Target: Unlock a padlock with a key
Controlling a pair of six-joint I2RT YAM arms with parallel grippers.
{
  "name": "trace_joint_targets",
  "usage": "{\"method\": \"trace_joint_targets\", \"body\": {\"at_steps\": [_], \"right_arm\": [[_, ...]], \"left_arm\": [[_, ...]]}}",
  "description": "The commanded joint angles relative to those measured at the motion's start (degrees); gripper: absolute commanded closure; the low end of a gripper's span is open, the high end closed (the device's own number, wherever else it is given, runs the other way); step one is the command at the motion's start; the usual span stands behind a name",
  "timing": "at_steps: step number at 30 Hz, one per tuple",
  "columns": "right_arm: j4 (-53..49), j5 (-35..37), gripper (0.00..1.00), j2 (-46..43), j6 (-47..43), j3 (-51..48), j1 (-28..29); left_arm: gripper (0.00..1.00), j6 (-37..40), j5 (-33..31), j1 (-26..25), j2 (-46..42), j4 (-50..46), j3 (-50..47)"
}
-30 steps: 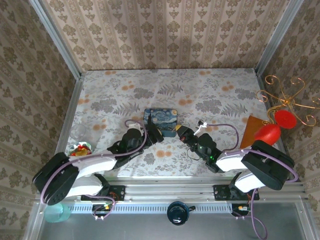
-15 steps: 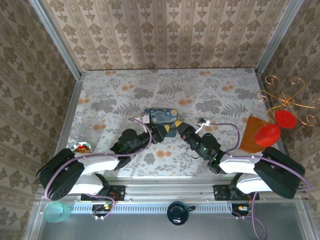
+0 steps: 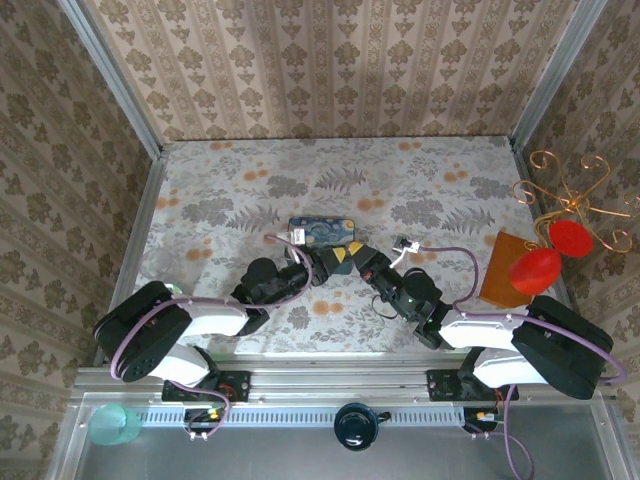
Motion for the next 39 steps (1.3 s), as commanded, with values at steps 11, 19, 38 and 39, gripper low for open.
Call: {"method": "trace_joint_targets", "body": {"at_steps": [11, 19, 38, 39], "right_arm": [[0.61, 3.44, 1.0, -0.67, 0.2, 0.92, 0.67], [-1.67, 3.22, 1.0, -1.66, -0.5, 1.01, 0.69], [-13.52, -13.06, 0.85, -3.74, -3.84, 4.32, -7.31], [-14.86, -14.13, 0.89, -4.44, -4.37, 4.51, -7.98]], "left_arm": [[0.89, -1.8, 1.05, -0.07, 0.49, 3.09, 1.84], [0.97, -0.74, 1.97, 0.35, -0.56, -0.85, 2.92], [1.0, 22.19, 9.44, 8.78, -15.85, -53.26, 17.2], [1.0, 22.76, 9.63, 9.11, -16.01, -54.78, 17.55]]}}
